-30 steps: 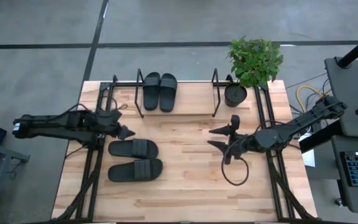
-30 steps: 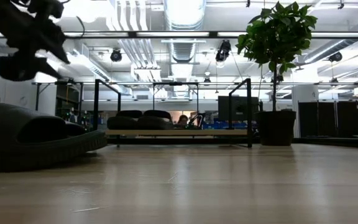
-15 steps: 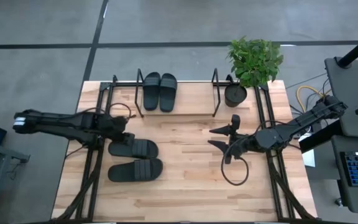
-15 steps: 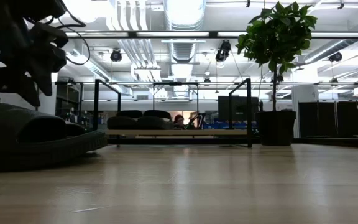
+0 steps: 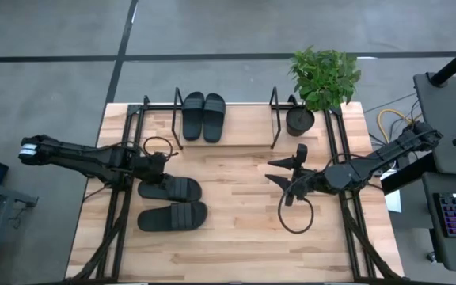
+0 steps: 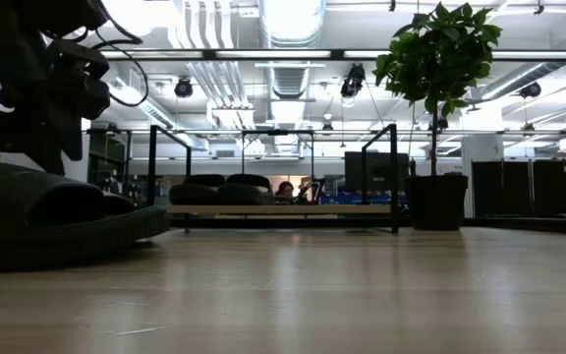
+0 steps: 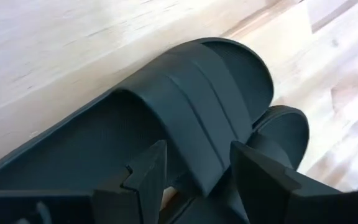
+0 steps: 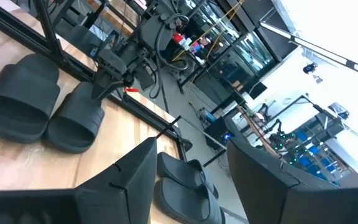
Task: Pick and place slides into the shelf
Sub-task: Put the black slide on the shelf
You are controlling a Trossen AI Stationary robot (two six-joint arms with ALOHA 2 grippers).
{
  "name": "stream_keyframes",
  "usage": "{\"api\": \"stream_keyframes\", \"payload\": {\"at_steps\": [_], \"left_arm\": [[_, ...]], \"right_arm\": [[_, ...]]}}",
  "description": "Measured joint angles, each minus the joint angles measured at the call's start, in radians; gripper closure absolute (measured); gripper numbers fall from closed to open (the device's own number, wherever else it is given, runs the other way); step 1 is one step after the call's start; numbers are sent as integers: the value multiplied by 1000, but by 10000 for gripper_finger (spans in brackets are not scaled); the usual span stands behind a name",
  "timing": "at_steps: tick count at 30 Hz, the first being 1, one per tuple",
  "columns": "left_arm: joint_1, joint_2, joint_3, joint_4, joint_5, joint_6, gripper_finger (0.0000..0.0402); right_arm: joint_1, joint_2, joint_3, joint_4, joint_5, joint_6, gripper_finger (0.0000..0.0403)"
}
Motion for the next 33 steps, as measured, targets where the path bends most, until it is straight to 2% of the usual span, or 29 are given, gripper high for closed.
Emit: {"api": "stream_keyframes", "payload": {"at_steps": [4, 14, 23, 27, 33], "left_arm": [[-2, 3, -45, 38, -1, -7, 240], [-2, -40, -229, 418, 37, -38, 240], [-2, -52, -333, 598, 33, -58, 244], [-2, -49, -356, 637, 34, -47, 282], [-2, -59, -348, 656, 35, 15, 382]], "right_arm": [[0, 0, 0, 0, 0, 0, 216], [0, 0, 0, -4, 19, 0, 216], [0, 0, -1, -4, 19, -1, 216], [0, 0, -1, -4, 19, -25, 216], [0, 0, -1, -7, 18, -72, 216]]}}
